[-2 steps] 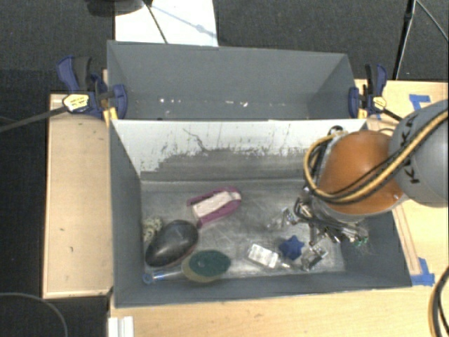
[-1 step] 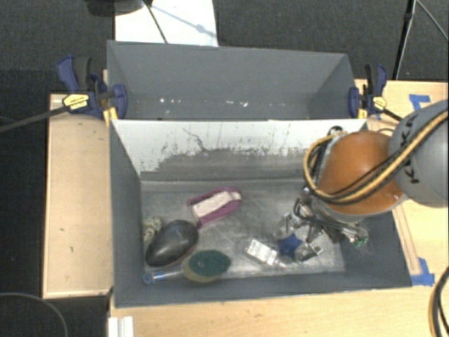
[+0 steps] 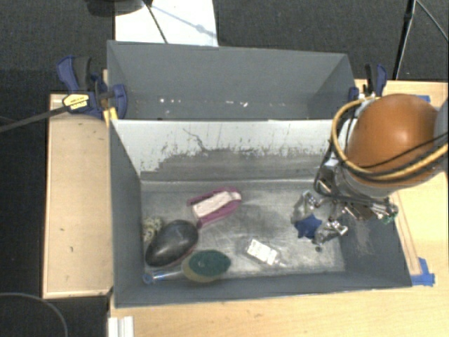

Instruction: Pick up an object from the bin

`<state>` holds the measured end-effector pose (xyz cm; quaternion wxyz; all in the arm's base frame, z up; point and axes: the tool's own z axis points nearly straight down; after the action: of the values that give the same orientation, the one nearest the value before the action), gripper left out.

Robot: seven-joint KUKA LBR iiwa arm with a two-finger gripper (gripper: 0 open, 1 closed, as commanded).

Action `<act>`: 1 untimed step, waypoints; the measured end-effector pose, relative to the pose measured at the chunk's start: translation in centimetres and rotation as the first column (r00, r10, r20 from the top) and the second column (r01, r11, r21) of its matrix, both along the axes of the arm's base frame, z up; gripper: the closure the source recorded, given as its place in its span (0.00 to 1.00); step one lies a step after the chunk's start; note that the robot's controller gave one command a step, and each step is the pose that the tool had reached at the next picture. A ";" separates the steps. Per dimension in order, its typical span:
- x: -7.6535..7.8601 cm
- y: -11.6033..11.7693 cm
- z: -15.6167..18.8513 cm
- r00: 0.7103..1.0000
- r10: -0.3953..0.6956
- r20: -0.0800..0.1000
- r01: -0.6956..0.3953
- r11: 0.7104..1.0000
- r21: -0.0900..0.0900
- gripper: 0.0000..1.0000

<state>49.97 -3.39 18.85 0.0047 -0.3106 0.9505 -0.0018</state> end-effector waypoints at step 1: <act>0.3 -0.9 12.1 1.000 0.005 0.002 -0.005 1.000 -0.001 1.00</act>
Offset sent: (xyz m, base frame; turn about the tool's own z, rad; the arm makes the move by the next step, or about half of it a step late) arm 0.0006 -0.0084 0.1161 -0.0087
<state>50.23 -4.26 30.98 0.0056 -0.3130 0.9497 -0.0023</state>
